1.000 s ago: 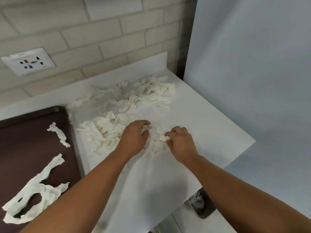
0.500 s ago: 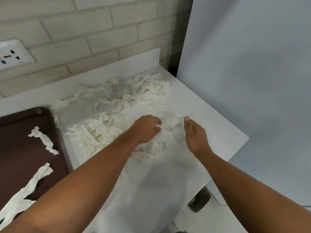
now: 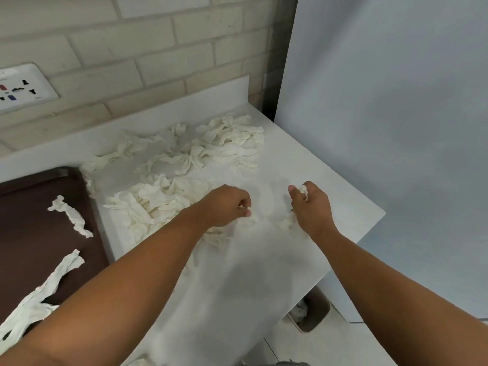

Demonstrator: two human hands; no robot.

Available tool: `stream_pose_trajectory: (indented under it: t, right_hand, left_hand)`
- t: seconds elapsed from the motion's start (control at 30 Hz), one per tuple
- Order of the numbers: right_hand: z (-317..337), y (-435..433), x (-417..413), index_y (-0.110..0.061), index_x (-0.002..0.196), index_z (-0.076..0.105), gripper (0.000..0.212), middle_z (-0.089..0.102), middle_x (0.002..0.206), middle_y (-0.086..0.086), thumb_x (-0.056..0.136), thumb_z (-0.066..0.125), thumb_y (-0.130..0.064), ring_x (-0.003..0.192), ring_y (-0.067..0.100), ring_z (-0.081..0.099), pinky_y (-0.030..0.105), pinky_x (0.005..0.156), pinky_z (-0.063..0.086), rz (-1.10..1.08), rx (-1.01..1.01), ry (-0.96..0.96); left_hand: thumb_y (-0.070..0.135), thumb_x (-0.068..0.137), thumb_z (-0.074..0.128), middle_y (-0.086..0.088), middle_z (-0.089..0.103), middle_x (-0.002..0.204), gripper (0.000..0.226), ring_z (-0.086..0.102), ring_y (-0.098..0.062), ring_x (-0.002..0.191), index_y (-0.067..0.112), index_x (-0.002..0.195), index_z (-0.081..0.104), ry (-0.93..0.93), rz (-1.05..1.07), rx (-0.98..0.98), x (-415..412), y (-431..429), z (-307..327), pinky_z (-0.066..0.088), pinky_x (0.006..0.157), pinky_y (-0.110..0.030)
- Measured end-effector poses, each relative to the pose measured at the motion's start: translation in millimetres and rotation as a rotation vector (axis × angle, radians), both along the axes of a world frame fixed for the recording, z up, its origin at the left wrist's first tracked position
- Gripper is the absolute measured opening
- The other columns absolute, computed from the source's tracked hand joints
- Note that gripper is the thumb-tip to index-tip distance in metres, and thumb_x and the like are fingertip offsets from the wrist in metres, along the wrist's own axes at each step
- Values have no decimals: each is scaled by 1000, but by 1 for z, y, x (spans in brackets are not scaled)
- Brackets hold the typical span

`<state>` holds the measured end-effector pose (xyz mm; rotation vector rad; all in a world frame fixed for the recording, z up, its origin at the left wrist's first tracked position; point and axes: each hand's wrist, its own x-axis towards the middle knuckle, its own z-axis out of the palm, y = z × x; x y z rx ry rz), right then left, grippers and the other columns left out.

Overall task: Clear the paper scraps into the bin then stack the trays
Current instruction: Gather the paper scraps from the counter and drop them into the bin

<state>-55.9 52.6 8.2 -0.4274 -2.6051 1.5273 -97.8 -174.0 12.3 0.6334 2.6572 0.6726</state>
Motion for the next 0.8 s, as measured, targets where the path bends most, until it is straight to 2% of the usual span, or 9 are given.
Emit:
stream_pose_trajectory:
  t: [0.1, 0.17, 0.23, 0.33, 0.43, 0.5, 0.57, 0.67, 0.8]
  right_hand:
    - [1, 3, 3, -16, 98, 45, 27, 55, 81, 12, 99, 49, -43, 58, 28, 59, 30, 45, 52, -15, -85, -37]
    - [0, 5, 6, -25, 100, 41, 18, 53, 82, 6, 99, 48, -42, 62, 25, 54, 29, 50, 50, -23, -102, -19]
    - [1, 11, 9, -32, 94, 41, 13, 52, 78, 2, 98, 49, -42, 64, 24, 50, 32, 59, 45, -25, -102, 16]
    - [14, 19, 15, -37, 89, 48, 10, 53, 74, -3, 94, 53, -45, 60, 17, 47, 27, 58, 38, -13, -159, 57]
    - [35, 29, 22, -30, 90, 62, 19, 56, 70, 0, 95, 53, -47, 53, 11, 44, 24, 51, 36, 20, -246, 51]
    - [45, 39, 26, -18, 82, 68, 33, 52, 62, 1, 95, 55, -45, 48, 12, 40, 23, 46, 33, 22, -299, 16]
    - [53, 52, 31, -11, 66, 63, 42, 47, 58, 1, 94, 57, -42, 48, 15, 37, 25, 48, 31, 0, -306, 6]
    - [60, 73, 42, -5, 57, 39, 53, 35, 59, 8, 92, 60, -39, 53, 21, 29, 26, 51, 27, -41, -311, 29]
    - [62, 116, 68, -17, 53, 32, 49, 30, 64, 9, 89, 62, -31, 52, 19, 25, 27, 50, 24, -86, -322, 30]
  left_hand:
    - [30, 94, 65, 8, 67, 90, 13, 63, -9, 84, 21, 102, 70, 5, 128, 259, -2, -4, 20, 47, 76, -18]
    - [32, 99, 58, 5, 70, 92, 15, 68, -11, 81, 23, 103, 69, -43, 199, 411, -4, -3, 35, 50, 75, -20]
    - [36, 102, 51, -1, 68, 96, 22, 72, -15, 76, 21, 106, 67, -147, 270, 558, -3, 2, 48, 57, 72, -26]
    - [50, 101, 46, 5, 53, 81, 37, 65, -12, 66, 19, 102, 65, -244, 384, 636, 1, 15, 63, 58, 81, -44]
    - [61, 95, 49, 8, 43, 78, 41, 45, -14, 63, 26, 77, 59, -313, 503, 802, 14, 40, 81, 48, 50, -32]
    - [63, 93, 52, 7, 43, 77, 42, 40, -14, 62, 29, 68, 55, -337, 557, 861, 25, 60, 91, 35, 45, -25]
    - [58, 94, 55, 8, 42, 74, 40, 41, -14, 61, 26, 69, 54, -382, 521, 868, 37, 80, 94, 35, 45, -24]
    - [47, 95, 60, 9, 41, 64, 35, 44, -16, 60, 20, 74, 53, -488, 424, 909, 56, 111, 96, 41, 45, -27]
    - [44, 93, 64, 6, 41, 64, 36, 36, -16, 59, 22, 68, 52, -489, 395, 929, 80, 170, 96, 24, 44, -22]
